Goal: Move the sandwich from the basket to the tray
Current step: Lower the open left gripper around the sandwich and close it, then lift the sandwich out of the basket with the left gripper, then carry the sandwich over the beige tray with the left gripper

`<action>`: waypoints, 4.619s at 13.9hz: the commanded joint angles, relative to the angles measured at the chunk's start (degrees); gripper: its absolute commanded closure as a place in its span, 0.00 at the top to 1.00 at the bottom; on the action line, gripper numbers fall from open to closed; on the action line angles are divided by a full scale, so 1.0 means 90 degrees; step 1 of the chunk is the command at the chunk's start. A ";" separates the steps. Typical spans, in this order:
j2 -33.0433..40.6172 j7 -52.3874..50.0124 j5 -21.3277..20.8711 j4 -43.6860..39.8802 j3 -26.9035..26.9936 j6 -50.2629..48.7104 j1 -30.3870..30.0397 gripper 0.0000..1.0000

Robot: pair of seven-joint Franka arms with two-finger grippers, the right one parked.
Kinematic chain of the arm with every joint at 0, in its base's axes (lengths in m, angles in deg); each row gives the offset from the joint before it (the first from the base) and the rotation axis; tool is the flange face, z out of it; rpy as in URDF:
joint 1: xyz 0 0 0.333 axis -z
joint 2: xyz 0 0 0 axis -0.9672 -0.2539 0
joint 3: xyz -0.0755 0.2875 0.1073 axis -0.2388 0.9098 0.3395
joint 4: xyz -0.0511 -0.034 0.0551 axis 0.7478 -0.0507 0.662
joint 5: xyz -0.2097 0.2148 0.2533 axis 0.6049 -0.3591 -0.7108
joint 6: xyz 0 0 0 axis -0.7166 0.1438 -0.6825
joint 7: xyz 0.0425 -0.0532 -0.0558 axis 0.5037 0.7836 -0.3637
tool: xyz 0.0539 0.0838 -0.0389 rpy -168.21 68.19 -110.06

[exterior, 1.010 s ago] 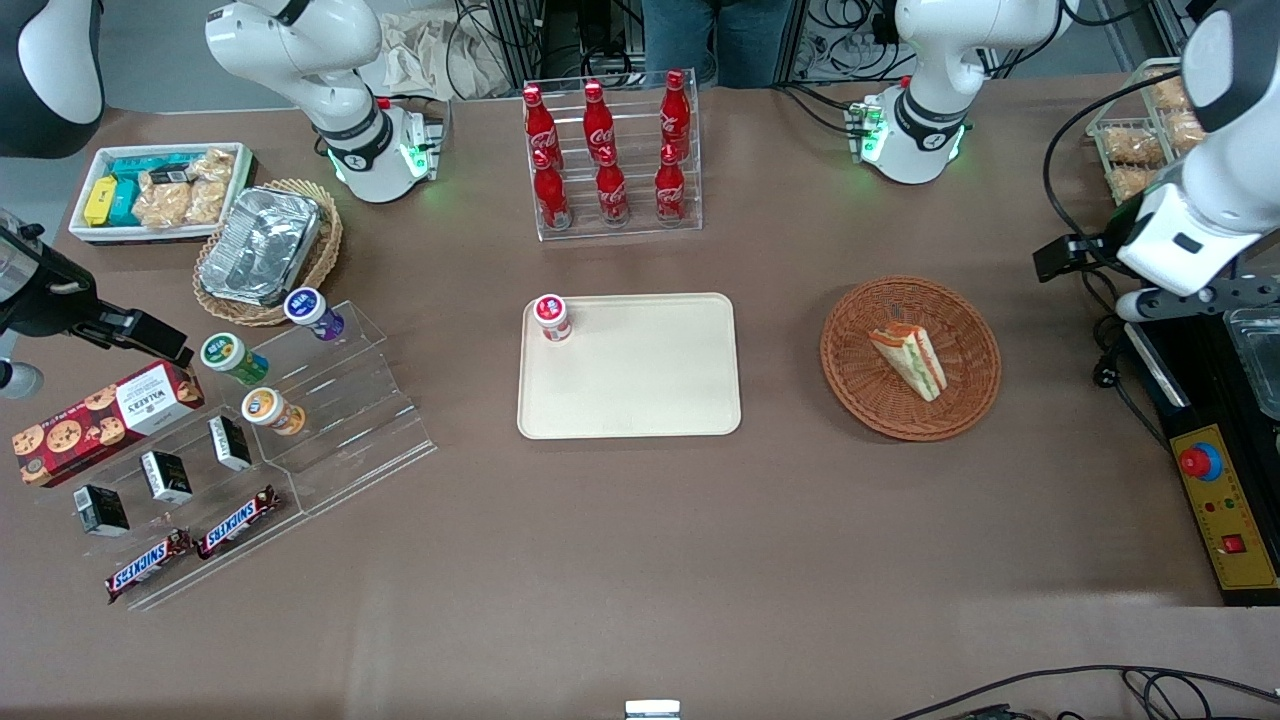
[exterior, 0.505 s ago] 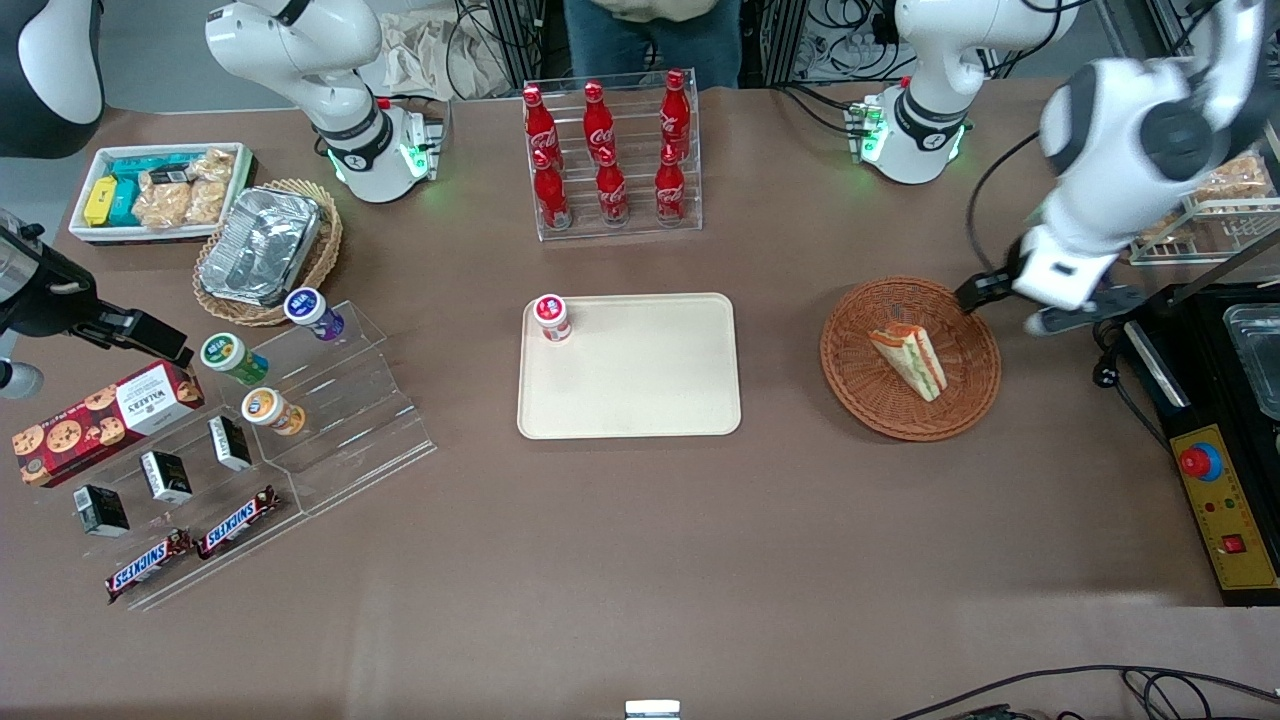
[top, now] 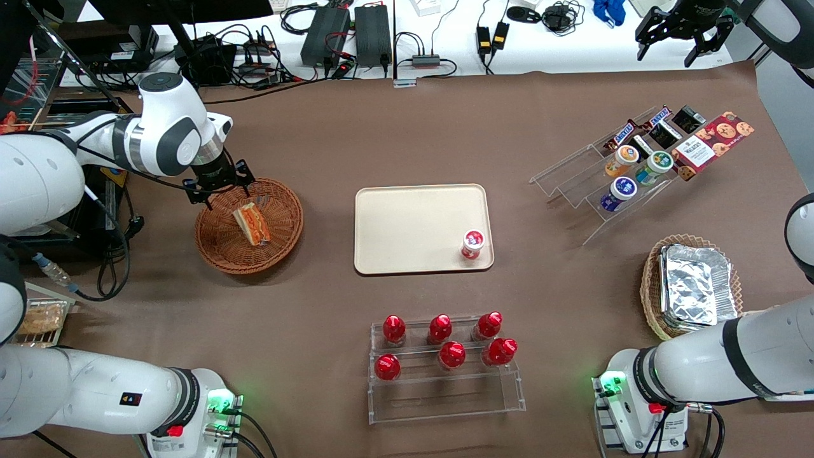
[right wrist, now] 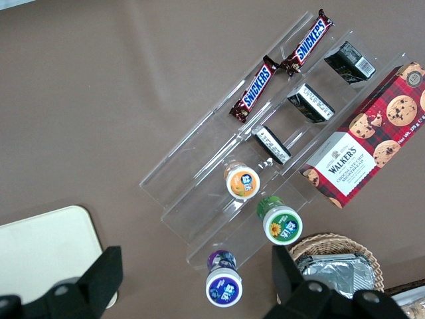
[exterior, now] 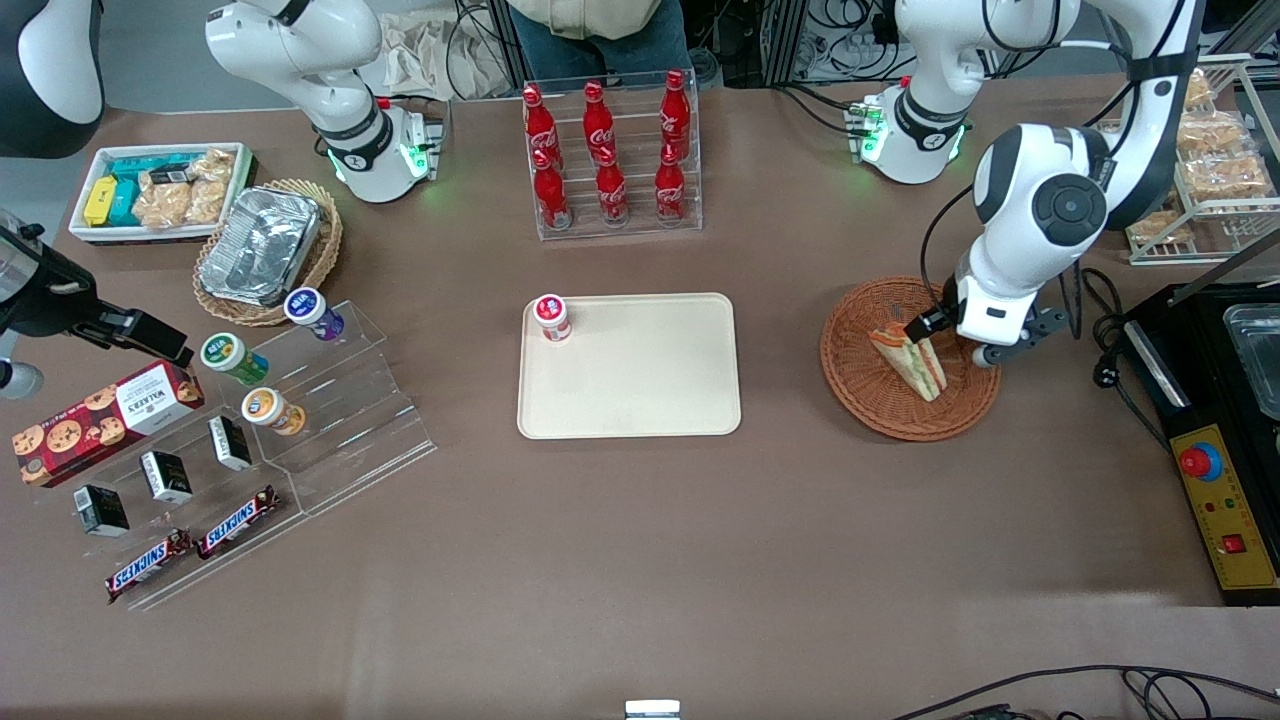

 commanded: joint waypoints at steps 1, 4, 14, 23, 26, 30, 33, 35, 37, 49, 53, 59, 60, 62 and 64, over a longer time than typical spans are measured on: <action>-0.0218 -0.0117 0.0543 -0.0362 -0.0018 0.0110 0.0024 1.00; -0.0288 -0.0059 0.0797 -0.0198 -0.0018 0.0286 -0.0025 1.00; -0.0786 0.0020 0.0936 0.0486 -0.0018 0.1808 0.0043 0.99; -0.0649 -0.0048 0.0838 0.0236 -0.0008 0.1267 0.0112 0.00; -0.0678 -0.0068 0.0586 -0.1100 0.0001 -0.0625 0.0082 0.00; -0.0737 -0.0029 0.0506 -0.2567 0.0031 -0.2192 0.0024 0.00; -0.0785 -0.0019 0.0467 -0.3592 0.0021 -0.3149 0.0033 0.00; -0.0805 -0.0029 0.0438 -0.3586 -0.0018 -0.3278 0.0121 0.00; -0.0786 -0.0009 0.0447 -0.3527 -0.0018 -0.3453 0.0335 0.00; -0.1605 -0.0624 0.0584 -0.3663 -0.0466 -0.2421 0.1898 0.00; -0.1995 -0.0713 0.0740 -0.3634 -0.0828 -0.1659 0.2220 0.00; -0.3050 -0.0674 0.0653 -0.3380 -0.0848 0.0548 0.2846 0.00; -0.3245 -0.0635 0.0614 -0.3371 -0.0848 0.0724 0.2856 0.00; -0.3470 -0.0605 0.0458 -0.3361 -0.0848 0.0872 0.2856 0.00; -0.3500 -0.0605 0.0195 -0.3244 -0.0848 0.0892 0.2856 0.04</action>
